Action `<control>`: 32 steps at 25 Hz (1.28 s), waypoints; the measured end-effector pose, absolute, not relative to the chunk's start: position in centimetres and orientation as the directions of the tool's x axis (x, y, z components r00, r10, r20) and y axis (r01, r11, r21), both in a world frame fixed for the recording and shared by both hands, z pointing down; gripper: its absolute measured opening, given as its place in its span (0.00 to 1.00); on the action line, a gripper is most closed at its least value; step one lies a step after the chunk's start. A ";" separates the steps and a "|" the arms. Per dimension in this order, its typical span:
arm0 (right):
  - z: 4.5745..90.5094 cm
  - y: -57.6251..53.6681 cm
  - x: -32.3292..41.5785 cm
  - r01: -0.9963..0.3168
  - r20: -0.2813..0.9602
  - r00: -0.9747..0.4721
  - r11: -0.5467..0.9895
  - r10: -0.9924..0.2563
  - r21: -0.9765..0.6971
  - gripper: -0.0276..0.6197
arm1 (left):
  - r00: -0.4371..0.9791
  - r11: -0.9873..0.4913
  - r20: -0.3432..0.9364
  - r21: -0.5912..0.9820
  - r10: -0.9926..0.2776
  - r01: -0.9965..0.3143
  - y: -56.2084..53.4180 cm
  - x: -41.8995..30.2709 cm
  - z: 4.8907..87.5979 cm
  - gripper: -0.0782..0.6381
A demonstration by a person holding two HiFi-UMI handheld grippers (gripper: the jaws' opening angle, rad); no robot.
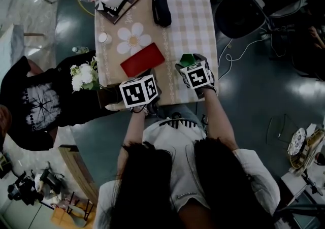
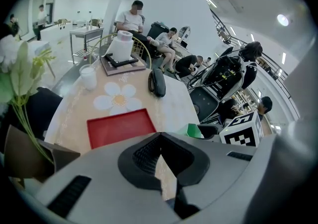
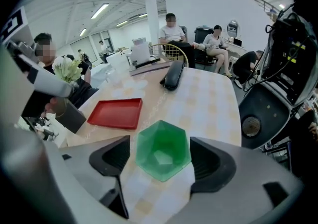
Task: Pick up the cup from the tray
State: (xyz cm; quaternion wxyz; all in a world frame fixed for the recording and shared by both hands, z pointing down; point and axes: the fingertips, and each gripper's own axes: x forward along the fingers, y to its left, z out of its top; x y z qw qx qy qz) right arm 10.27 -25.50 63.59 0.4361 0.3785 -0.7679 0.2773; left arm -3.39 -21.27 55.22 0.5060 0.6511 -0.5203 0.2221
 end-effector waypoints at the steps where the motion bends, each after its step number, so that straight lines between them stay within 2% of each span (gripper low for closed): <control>1: 63.4 -25.5 10.2 -0.818 0.879 -0.336 0.567 -0.338 -0.095 0.60 | 0.358 0.058 0.816 0.428 -0.453 -0.902 -21.2 -3.5 55.2 0.12; 7: 59.4 -26.0 10.5 -0.805 0.819 -0.397 0.586 -0.414 -0.093 0.61 | 0.356 0.042 0.808 0.423 -0.469 -0.905 -21.0 -3.4 54.6 0.12; 10: 55.9 -26.9 10.6 -0.824 0.751 -0.430 0.557 -0.502 -0.100 0.61 | 0.356 0.033 0.801 0.423 -0.481 -0.906 -21.0 -3.4 53.9 0.12; 12: 53.4 -27.3 10.2 -0.834 0.687 -0.475 0.530 -0.550 -0.152 0.61 | 0.363 0.022 0.794 0.427 -0.488 -0.904 -21.0 -3.3 53.5 0.12; 15: 50.8 -26.8 8.7 -0.800 0.607 -0.571 0.541 -0.553 -0.261 0.60 | 0.365 0.010 0.784 0.427 -0.502 -0.904 -20.9 -3.4 52.8 0.12; 17: 49.8 -26.7 8.2 -0.796 0.586 -0.582 0.542 -0.563 -0.270 0.59 | 0.366 -0.002 0.776 0.426 -0.513 -0.905 -21.0 -3.3 52.2 0.12; 19: 49.1 -26.5 8.0 -0.804 0.582 -0.569 0.542 -0.581 -0.246 0.55 | 0.369 -0.016 0.768 0.425 -0.524 -0.905 -20.9 -3.1 51.6 0.12; 22: 48.2 -25.7 7.0 -0.794 0.576 -0.578 0.563 -0.578 -0.232 0.41 | 0.372 -0.027 0.753 0.427 -0.544 -0.904 -20.8 -3.2 50.8 0.12; 27: 48.3 -24.3 5.7 -0.790 0.596 -0.570 0.576 -0.565 -0.210 0.09 | 0.366 -0.038 0.748 0.417 -0.553 -0.908 -20.6 -3.2 50.4 0.12; 32: 48.8 -23.3 5.4 -0.795 0.618 -0.570 0.555 -0.542 -0.246 0.06 | 0.380 -0.052 0.747 0.422 -0.546 -0.905 -19.9 -2.5 50.4 0.12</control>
